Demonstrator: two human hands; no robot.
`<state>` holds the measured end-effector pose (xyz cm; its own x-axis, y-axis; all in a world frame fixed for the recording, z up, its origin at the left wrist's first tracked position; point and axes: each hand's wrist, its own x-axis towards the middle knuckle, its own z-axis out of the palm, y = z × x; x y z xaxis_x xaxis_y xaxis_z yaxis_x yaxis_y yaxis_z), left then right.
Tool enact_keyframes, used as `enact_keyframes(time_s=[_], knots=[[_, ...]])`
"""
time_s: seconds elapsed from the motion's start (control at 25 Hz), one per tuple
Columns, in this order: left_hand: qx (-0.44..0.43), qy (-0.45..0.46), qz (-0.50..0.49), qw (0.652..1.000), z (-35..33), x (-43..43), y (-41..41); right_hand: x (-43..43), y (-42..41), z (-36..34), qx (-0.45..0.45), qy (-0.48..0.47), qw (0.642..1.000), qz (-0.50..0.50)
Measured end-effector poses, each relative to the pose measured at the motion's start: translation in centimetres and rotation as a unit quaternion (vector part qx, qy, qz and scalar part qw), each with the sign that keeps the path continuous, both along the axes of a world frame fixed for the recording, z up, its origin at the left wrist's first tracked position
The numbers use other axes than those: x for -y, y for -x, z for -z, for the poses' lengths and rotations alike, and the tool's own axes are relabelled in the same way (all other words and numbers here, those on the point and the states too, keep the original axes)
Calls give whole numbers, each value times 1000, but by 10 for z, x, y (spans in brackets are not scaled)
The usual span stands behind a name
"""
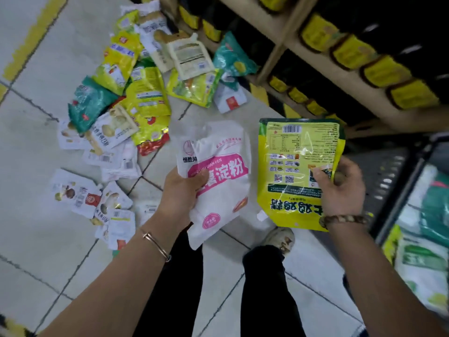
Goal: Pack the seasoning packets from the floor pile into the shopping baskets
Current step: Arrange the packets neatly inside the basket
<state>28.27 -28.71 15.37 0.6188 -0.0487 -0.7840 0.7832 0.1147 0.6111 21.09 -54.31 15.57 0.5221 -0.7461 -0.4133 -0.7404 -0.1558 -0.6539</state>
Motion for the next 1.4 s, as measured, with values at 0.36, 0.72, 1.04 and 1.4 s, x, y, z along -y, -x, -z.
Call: enact_keyframes(time_s=[0.36, 0.72, 1.04, 1.4], knots=[[82, 0, 192, 978, -52, 184, 77, 154, 162, -56, -31, 101, 979, 172], [65, -6, 296, 953, -38, 355, 186, 264, 302, -31, -92, 142, 958, 230], [-43, -82, 321, 943, 24, 392, 245, 269, 355, 15, -169, 90, 953, 235], [-26, -184, 330, 926, 57, 393, 260, 272, 367, 40, -195, 54, 955, 216]])
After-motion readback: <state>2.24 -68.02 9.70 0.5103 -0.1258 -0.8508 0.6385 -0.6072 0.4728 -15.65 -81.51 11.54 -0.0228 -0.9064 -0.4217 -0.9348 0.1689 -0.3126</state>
